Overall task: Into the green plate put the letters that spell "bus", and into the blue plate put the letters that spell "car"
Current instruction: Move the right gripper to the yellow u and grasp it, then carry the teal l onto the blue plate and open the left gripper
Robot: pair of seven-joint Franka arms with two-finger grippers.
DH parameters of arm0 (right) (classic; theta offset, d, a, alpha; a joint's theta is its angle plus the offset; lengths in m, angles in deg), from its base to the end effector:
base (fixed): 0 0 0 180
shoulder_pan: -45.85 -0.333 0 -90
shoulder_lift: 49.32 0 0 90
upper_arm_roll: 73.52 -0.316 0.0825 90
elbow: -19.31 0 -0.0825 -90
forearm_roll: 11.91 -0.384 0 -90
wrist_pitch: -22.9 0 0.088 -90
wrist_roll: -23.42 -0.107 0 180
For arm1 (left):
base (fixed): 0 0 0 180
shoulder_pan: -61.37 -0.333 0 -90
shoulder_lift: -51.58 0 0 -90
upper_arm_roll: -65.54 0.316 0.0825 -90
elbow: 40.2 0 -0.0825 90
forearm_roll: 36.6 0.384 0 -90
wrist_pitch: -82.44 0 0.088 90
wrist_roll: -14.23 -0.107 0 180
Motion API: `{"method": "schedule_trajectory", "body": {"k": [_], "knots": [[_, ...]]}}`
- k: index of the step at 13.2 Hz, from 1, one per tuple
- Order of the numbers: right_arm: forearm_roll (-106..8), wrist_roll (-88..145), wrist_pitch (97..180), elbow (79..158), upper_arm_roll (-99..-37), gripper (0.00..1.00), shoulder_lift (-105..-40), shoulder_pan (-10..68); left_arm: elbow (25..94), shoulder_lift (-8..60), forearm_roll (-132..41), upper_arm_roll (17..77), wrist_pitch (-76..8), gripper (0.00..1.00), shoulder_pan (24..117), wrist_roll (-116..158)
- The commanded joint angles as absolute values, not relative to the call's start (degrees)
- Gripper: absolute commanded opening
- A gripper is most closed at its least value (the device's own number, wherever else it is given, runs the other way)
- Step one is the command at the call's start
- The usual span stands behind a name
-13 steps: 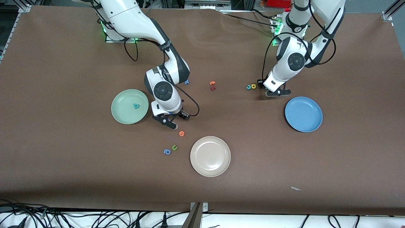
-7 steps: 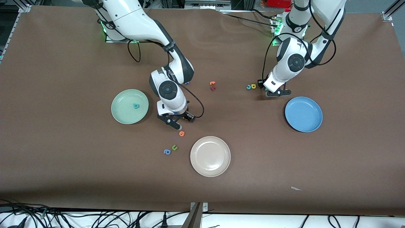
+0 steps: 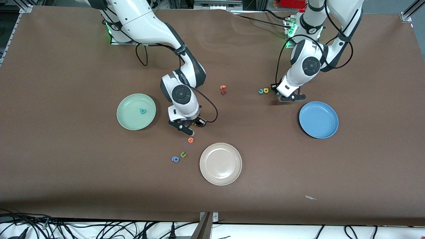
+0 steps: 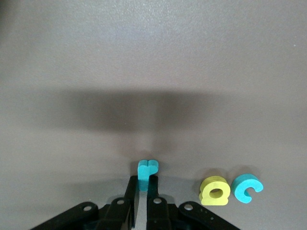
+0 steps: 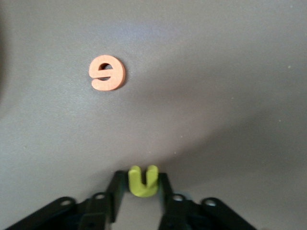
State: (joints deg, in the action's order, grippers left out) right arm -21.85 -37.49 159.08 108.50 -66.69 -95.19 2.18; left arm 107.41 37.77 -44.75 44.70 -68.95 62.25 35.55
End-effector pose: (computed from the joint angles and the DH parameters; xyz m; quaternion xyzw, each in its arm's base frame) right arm 0.5555 0.4336 0.1780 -0.9678 0.2506 0.0047 0.0225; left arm 0.3939 -0.1636 0.1685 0.9921 0.0628 -0.1025 0.0365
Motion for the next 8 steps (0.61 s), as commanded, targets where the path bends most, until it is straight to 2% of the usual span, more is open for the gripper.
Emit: {"method": "schedule_trajectory", "body": {"k": [1, 6, 8], "knots": [[-20.9, -38.1, 158.9, 107.3, -66.5, 0.31, -96.2, 1.9, 106.4, 36.7, -43.2, 44.7, -68.3, 0.00, 62.2, 36.4], [-20.8, -37.7, 158.8, 107.3, -66.3, 0.31, -96.2, 2.0, 105.8, 38.7, -43.1, 44.8, -67.1, 0.00, 61.3, 36.4], [-20.8, -37.7, 158.7, 107.3, -66.1, 0.31, -96.1, 2.0, 102.2, 41.1, -43.1, 44.8, -58.8, 0.00, 59.9, 36.1]]}}
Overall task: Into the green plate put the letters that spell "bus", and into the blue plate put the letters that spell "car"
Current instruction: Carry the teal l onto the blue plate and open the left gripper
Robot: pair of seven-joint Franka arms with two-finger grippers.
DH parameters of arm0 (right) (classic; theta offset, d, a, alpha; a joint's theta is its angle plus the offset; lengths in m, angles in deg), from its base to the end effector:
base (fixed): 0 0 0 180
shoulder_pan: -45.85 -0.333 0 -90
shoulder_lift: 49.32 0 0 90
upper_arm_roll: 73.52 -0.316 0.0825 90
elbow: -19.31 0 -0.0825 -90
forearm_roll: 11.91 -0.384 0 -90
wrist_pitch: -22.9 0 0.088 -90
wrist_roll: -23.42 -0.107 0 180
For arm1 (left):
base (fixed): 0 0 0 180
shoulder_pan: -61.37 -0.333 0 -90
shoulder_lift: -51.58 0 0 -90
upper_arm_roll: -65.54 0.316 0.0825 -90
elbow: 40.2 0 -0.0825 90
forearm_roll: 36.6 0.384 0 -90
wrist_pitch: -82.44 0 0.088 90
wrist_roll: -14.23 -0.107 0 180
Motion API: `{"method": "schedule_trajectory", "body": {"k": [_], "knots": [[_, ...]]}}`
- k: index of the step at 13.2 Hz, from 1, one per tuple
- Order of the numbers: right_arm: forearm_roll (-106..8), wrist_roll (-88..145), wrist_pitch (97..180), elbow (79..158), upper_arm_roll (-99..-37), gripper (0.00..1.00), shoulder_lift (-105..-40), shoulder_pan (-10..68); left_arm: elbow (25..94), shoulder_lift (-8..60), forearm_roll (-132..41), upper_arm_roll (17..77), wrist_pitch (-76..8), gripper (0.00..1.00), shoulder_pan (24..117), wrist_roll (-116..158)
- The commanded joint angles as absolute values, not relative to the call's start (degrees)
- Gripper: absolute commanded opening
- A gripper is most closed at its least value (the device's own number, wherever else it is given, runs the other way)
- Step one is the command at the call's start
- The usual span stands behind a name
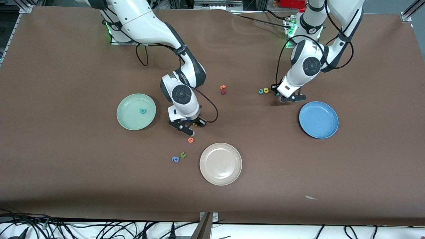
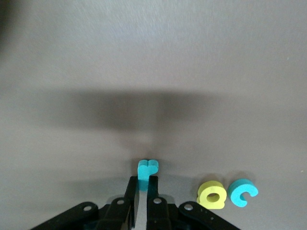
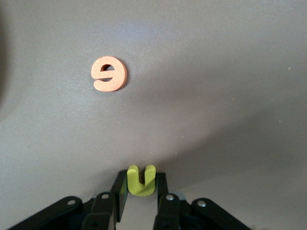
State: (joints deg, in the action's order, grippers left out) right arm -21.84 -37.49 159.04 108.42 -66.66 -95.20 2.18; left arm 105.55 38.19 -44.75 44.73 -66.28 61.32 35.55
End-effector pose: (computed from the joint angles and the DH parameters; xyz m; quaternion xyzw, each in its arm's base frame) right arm 0.5560 0.4336 0.1785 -0.9678 0.2506 0.0044 0.0226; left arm 0.4062 -0.1605 0.1774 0.9912 0.0695 -0.1060 0.0374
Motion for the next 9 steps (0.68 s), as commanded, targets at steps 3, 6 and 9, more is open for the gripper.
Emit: {"method": "schedule_trajectory", "body": {"k": [3, 6, 9], "knots": [[-20.7, -37.7, 158.7, 107.3, -66.1, 0.31, -96.1, 2.0, 93.9, 42.6, -43.0, 44.7, -44.6, 0.00, 56.0, 33.6], [-20.7, -37.7, 158.7, 107.3, -66.1, 0.31, -96.1, 2.0, 86.1, 42.5, -43.0, 44.6, -35.1, 0.00, 48.9, 27.3], [-20.7, -37.7, 158.7, 107.4, -66.1, 0.31, -96.2, 2.0, 84.1, 41.9, -42.1, 44.8, -34.8, 0.00, 41.3, 19.4]]}}
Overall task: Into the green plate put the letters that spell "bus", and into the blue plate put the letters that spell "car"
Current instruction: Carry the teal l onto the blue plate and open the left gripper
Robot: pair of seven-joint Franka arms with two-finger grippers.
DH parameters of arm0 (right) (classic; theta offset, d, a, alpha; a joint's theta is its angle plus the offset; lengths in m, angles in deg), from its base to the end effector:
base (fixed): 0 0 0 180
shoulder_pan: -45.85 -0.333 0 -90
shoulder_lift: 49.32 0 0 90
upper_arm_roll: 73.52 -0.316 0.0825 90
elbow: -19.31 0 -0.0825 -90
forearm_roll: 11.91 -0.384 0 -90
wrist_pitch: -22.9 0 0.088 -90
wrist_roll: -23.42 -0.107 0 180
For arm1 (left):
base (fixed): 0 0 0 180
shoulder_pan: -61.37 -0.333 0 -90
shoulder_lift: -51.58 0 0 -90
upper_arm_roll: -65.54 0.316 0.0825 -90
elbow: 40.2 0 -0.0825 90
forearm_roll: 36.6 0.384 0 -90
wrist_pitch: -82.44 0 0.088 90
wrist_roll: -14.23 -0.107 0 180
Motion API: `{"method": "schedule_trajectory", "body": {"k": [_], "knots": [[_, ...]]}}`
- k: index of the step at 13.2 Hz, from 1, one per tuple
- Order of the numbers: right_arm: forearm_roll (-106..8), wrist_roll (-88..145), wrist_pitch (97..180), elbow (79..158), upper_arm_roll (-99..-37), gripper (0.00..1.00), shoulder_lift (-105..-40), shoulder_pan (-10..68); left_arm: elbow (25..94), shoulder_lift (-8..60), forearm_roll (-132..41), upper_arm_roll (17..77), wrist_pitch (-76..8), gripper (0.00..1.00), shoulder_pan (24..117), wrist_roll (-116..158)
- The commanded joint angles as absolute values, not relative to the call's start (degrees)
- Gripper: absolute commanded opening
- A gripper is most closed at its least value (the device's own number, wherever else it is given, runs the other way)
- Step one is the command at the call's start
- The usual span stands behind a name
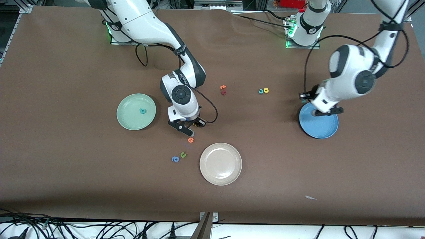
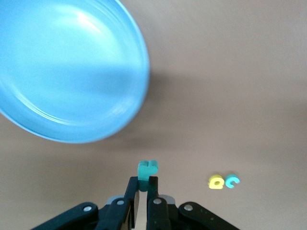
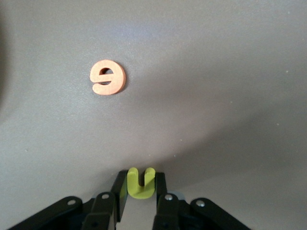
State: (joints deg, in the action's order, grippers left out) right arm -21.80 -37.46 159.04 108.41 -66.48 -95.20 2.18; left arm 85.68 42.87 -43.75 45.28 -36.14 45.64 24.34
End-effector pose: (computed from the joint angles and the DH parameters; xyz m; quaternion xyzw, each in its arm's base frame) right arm 0.5572 0.4322 0.1787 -0.9677 0.2512 0.0032 0.0219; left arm 0.5144 -0.0470 0.3004 0.9844 0.0833 -0.1438 0.0586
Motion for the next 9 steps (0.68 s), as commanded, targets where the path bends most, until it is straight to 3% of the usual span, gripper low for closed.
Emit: {"method": "schedule_trajectory", "body": {"k": [1, 7, 9], "knots": [[-20.7, -37.7, 158.7, 107.4, -66.1, 0.31, -96.2, 2.0, 83.4, 41.0, -39.0, 44.7, -34.9, 0.00, 38.7, 17.6], [-20.7, -37.7, 158.7, 107.4, -66.1, 0.30, -96.2, 2.0, 75.6, 27.3, -30.9, 44.8, -37.4, 0.00, 34.1, 16.3], [-20.7, -37.6, 158.7, 107.4, -66.1, 0.25, -96.1, 2.0, 75.5, 24.4, -30.9, 44.9, -40.8, 0.00, 34.1, 16.4]]}}
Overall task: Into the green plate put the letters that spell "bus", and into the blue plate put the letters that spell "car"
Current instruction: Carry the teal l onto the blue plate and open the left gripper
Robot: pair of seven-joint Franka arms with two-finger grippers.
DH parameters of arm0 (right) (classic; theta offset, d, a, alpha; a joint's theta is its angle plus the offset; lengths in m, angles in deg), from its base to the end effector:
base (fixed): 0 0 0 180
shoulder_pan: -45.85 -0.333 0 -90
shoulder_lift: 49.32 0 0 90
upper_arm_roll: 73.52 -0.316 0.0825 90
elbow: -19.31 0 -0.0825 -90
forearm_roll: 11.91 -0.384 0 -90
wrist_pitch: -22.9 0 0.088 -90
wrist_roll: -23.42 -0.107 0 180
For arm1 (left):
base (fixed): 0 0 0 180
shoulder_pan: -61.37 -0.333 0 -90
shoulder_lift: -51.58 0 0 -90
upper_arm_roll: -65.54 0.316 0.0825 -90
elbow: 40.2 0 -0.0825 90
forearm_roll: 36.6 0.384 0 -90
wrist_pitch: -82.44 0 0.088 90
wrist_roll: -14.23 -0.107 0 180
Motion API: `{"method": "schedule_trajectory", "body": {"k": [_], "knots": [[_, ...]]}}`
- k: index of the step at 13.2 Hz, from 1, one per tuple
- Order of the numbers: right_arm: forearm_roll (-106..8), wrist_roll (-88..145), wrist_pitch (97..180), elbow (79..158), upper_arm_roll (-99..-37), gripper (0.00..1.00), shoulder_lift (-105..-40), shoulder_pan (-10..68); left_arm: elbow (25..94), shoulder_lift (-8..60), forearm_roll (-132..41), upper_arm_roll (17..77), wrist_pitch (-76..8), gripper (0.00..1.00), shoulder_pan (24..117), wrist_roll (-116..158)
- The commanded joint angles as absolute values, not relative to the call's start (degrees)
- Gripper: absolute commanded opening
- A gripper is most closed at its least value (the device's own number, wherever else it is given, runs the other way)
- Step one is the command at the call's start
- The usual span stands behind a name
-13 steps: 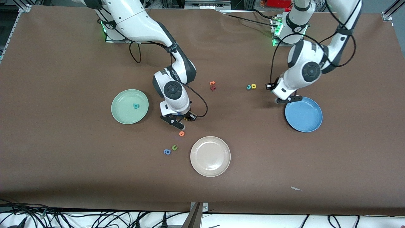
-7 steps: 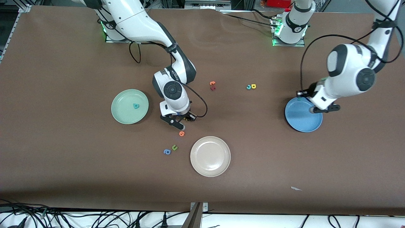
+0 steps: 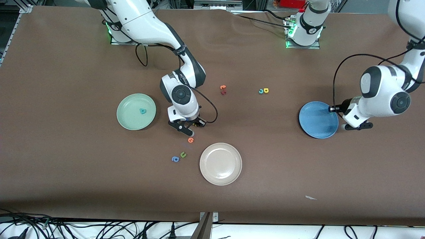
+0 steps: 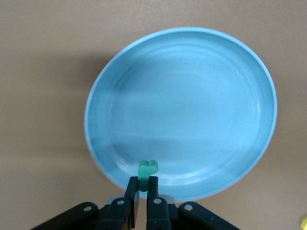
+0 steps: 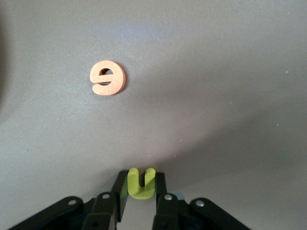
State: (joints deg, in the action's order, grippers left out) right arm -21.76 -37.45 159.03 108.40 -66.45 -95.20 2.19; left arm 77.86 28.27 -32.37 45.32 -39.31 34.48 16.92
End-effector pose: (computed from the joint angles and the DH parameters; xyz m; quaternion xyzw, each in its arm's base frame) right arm 0.5575 0.4319 0.1788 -0.9677 0.2511 0.0028 0.0216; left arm 0.5506 0.0676 0.2249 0.9850 0.0587 -0.1550 0.0473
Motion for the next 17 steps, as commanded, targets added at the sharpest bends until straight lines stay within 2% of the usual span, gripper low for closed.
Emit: {"method": "schedule_trajectory", "body": {"k": [1, 3, 4, 6, 7, 8, 9, 12, 14, 17], "knots": [[-20.7, -37.6, 158.7, 107.4, -66.1, 0.19, -96.1, 2.0, 75.5, 23.9, -30.9, 44.9, -41.0, 0.00, 34.1, 16.3], [-20.7, -37.5, 158.6, 107.4, -66.1, 0.17, -95.9, 2.1, 75.4, 23.8, -30.9, 45.1, -41.0, 0.00, 34.1, 16.4], [-20.8, -37.4, 157.8, 107.2, -66.0, 0.17, -95.7, 2.2, 75.3, 23.7, -30.7, 45.2, -41.0, 0.08, 34.2, 16.3], [-20.8, -37.1, 154.4, 106.9, -65.8, 0.17, -94.1, 2.3, 74.4, 23.5, -29.3, 45.1, -41.0, 0.42, 34.1, 16.5], [-20.8, -35.8, 152.1, 107.0, -65.3, 0.17, -93.0, 2.4, 73.4, 23.5, -29.2, 45.1, -41.0, 0.68, 34.1, 16.8], [-20.8, -33.2, 149.5, 107.0, -64.3, 0.17, -92.0, 2.4, 73.1, 23.8, -29.3, 45.1, -41.0, 0.86, 34.0, 17.0], [-20.8, -30.8, 147.0, 107.0, -63.3, 0.17, -91.0, 2.4, 72.2, 24.2, -29.5, 45.0, -40.3, 0.98, 34.0, 17.1], [-20.9, -21.9, 138.4, 107.6, -59.5, 0.17, -88.0, 2.4, 72.1, 29.1, -30.2, 44.3, -36.7, 0.99, 34.8, 20.4], [-21.0, -17.1, 134.8, 108.4, -57.4, 0.17, -86.2, 2.5, 72.1, 31.2, -30.2, 39.5, -32.4, 0.99, 34.8, 25.7], [-20.9, -12.2, 135.1, 112.1, -55.6, 0.17, -84.2, 2.5, 72.4, 32.2, -30.2, 33.2, -30.0, 1.00, 34.8, 34.1]]}}
